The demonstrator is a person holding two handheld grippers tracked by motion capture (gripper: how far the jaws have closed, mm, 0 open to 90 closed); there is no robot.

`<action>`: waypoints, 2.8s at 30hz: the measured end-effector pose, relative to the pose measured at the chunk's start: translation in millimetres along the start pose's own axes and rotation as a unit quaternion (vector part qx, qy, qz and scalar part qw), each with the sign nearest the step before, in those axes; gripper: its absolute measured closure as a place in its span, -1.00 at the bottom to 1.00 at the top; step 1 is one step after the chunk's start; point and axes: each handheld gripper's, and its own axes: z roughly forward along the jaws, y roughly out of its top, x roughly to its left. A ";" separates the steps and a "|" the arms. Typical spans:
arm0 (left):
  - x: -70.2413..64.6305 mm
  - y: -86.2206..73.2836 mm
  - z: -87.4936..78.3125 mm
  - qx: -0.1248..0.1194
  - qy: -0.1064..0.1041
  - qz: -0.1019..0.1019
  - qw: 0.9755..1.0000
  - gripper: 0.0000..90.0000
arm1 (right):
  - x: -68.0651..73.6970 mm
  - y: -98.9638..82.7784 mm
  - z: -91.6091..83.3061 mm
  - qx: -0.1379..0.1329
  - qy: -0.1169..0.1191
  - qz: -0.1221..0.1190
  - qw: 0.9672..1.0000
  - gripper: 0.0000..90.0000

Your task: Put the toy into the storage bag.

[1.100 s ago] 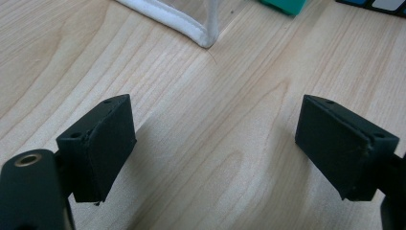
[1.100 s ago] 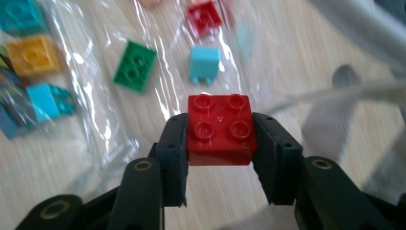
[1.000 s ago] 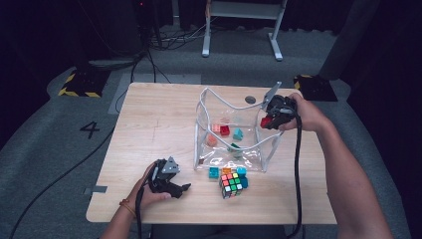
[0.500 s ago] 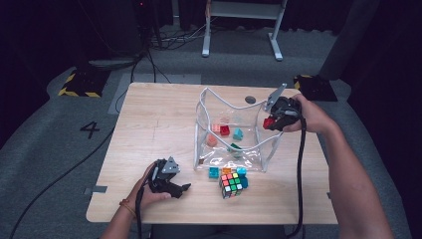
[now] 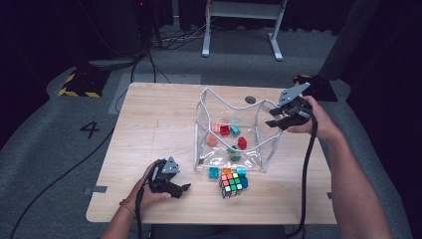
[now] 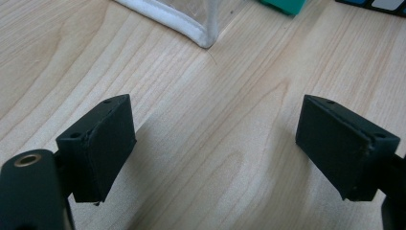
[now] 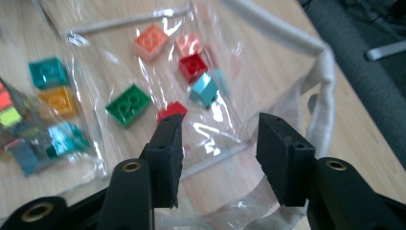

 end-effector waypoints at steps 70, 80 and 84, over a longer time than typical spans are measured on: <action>-0.6 -0.3 -0.4 0.001 0.002 0.001 1.000 -0.70 | 170.2 -104.8 85.9 -0.103 0.077 0.062 0.990 -0.03; -0.5 -0.2 -0.3 0.000 0.001 0.001 1.000 -0.70 | 176.2 -91.4 106.3 -0.081 0.091 0.053 0.991 -0.07; -0.3 -0.1 -0.3 0.001 0.002 0.003 1.000 -0.70 | 178.9 -90.2 108.6 -0.065 0.089 0.064 0.992 -0.07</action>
